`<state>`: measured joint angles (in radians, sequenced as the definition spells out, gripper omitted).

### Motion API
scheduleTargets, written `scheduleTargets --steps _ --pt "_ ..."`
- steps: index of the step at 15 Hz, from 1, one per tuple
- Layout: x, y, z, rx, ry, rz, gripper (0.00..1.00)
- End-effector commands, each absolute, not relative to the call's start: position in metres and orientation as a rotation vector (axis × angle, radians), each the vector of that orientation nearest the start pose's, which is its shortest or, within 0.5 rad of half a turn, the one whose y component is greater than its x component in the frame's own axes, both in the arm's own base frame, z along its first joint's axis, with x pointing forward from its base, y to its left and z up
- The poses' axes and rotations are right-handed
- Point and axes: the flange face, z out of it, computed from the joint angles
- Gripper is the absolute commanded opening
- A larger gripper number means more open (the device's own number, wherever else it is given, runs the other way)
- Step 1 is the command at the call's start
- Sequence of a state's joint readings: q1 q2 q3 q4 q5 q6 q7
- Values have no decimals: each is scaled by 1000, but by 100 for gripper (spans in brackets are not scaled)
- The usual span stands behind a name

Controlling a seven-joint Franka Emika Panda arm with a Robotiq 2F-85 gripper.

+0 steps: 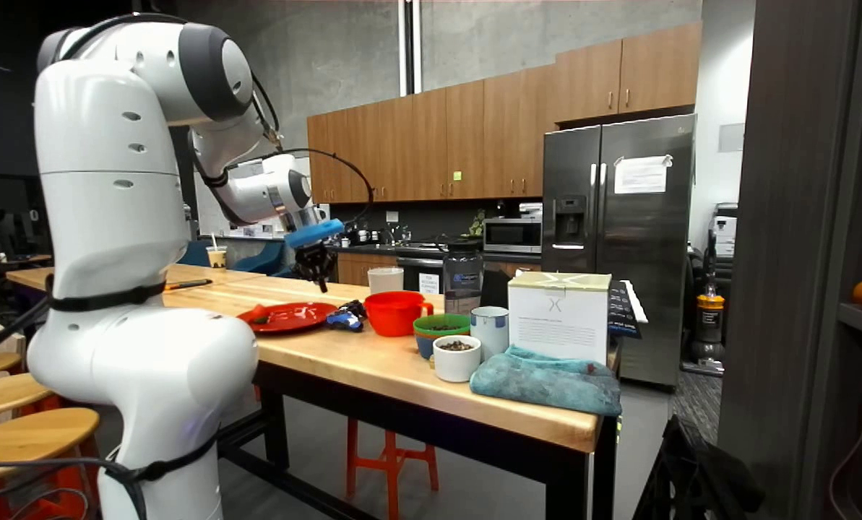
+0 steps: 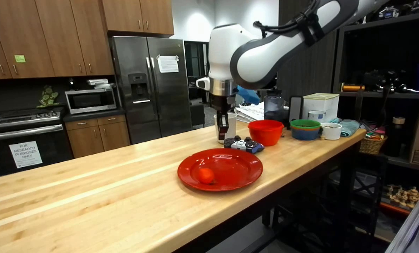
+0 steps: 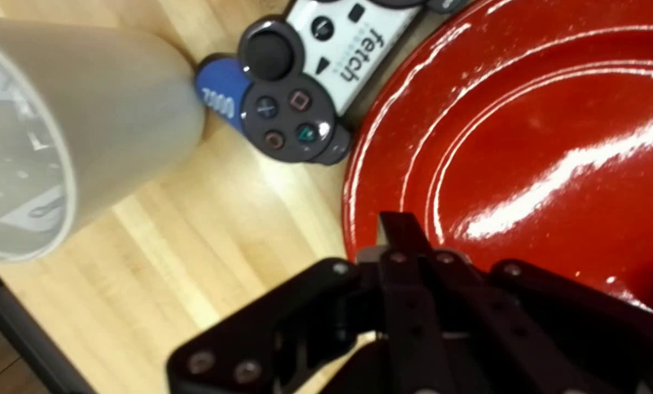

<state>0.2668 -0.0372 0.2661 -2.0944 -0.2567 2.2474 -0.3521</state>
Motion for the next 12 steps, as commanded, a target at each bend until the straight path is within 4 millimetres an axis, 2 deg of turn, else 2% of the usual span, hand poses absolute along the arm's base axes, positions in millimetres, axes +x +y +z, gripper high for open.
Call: scheduleTargets --steps 1,5,7,8,9,12 --pt "495 271 506 -2974 -1518 -406 0" --pt "497 265 526 -3041 -1427 -340 0" --pt "498 261 527 -3060 -1393 -291 0" --pt "499 260 526 -3068 -1370 -289 4" --pt "497 266 522 -3040 -1421 -308 2" --pt "498 264 522 -3053 -1395 -299 4"
